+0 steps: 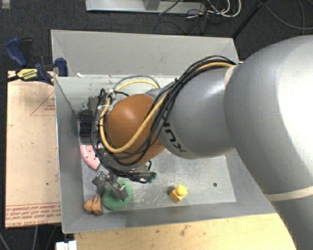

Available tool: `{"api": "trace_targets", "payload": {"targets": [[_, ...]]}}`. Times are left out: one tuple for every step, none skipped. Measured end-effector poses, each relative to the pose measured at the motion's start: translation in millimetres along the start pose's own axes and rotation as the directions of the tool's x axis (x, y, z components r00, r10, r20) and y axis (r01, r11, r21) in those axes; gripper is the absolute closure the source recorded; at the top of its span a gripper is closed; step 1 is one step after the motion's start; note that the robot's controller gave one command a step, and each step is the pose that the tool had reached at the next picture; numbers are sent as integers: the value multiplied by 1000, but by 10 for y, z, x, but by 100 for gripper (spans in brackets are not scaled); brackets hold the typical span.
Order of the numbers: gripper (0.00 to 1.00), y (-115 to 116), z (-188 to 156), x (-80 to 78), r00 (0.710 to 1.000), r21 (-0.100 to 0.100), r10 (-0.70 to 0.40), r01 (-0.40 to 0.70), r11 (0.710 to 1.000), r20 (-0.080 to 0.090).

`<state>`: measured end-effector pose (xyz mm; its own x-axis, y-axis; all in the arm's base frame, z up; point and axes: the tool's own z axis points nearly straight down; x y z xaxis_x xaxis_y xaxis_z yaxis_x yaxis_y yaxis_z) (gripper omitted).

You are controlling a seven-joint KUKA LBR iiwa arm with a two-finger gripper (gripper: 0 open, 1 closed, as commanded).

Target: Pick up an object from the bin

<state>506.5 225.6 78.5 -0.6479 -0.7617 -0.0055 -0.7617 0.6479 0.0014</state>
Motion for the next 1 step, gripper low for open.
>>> {"api": "trace_targets", "payload": {"targets": [[100,0,0,0,1000,0,0,0,1000,0]]}}
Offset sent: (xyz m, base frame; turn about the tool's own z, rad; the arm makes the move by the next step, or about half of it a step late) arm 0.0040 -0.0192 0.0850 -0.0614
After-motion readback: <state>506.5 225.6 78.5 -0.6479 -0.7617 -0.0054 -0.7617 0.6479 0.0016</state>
